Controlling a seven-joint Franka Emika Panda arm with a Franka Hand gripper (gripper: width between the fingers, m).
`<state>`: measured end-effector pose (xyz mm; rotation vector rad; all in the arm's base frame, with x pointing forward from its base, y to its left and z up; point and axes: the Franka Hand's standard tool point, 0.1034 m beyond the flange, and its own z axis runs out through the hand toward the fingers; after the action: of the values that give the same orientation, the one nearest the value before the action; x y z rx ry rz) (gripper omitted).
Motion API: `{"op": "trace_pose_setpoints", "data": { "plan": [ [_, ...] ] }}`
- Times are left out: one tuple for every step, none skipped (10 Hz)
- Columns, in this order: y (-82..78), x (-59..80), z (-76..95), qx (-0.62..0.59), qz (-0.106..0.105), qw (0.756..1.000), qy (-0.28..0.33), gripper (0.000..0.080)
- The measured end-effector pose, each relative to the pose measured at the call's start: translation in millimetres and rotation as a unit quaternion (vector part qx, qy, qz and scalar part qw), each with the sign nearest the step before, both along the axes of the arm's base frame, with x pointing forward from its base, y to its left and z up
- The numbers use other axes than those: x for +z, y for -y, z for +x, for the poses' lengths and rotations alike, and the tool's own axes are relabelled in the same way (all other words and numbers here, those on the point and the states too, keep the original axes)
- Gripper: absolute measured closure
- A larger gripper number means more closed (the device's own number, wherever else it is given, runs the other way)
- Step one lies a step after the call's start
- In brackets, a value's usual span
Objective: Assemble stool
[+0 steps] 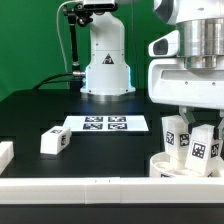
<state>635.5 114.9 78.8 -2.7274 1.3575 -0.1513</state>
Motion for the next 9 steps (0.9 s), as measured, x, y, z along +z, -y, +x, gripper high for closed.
{"op": "trace_pose_setpoints", "data": {
  "plan": [
    [-0.5, 0.0, -0.1, -0.036, 0.008, 0.999, -0.002, 0.0459],
    [-0.7, 0.0, 0.1, -0.09, 0.021, 0.996, -0.003, 0.0459],
    [-0.6, 0.0, 0.5, -0.145, 0.035, 0.989, -0.004, 0.0459],
    [-0.1, 0.1, 0.8, -0.17, 0.042, 0.985, -0.001, 0.0459],
    [-0.7, 0.3, 1.3, -0.227, 0.058, 0.972, -0.001, 0.0459],
    [-1.4, 0.3, 1.9, -0.269, 0.07, 0.96, -0.001, 0.0459],
    [-2.4, 0.4, 2.5, -0.316, 0.082, 0.945, 0.0, 0.0459],
    [-3.7, 0.6, 3.2, -0.36, 0.094, 0.928, 0.002, 0.0459],
    [-5.2, 0.8, 3.8, -0.402, 0.107, 0.91, 0.005, 0.0459]
  ]
}}
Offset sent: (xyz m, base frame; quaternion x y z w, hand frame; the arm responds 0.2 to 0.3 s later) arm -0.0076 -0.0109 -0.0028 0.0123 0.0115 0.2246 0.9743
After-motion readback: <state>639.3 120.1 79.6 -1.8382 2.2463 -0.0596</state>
